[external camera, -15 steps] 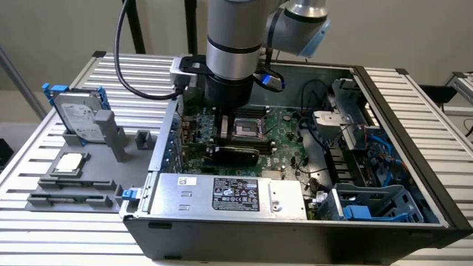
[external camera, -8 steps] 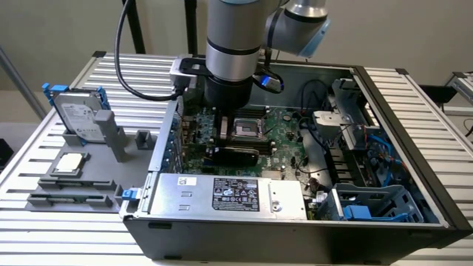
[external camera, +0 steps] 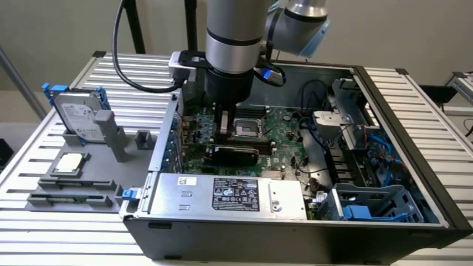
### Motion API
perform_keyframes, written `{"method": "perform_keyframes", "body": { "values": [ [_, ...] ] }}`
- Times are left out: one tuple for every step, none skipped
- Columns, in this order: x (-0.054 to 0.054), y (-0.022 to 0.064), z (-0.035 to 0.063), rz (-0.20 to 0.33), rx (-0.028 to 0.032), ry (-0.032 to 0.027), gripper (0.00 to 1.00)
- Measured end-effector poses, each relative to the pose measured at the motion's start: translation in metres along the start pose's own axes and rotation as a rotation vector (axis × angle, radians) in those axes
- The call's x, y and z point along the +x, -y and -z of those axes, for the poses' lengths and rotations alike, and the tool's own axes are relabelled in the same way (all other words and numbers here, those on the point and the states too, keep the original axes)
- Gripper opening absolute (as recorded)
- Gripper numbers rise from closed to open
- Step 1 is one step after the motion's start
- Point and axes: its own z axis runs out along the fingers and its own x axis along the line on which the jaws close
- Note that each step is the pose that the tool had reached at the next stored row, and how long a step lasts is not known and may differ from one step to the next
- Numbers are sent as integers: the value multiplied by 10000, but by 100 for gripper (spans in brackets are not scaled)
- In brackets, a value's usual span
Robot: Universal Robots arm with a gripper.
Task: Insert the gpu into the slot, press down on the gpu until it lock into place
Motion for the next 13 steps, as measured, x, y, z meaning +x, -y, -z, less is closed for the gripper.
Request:
{"method": "perform_keyframes", "body": {
  "values": [
    [0,-1,46,0,-1,-2,11],
    [-1,1,89,0,-2,-3,11],
    [-1,3,135,-1,-2,-1,11],
    [0,4,173,-1,-4,-3,11],
    [0,5,195,-1,-4,-2,11],
    [0,5,199,-2,-4,-2,11],
    [-1,5,198,-2,-4,-1,11],
    [0,6,199,-1,-5,13,11],
    [0,6,199,0,-5,16,11],
    [-1,6,199,0,-5,16,11],
    [0,6,199,0,-5,16,11],
    [0,6,199,0,-5,17,11],
    [0,6,199,0,-6,16,11]
  ]
}}
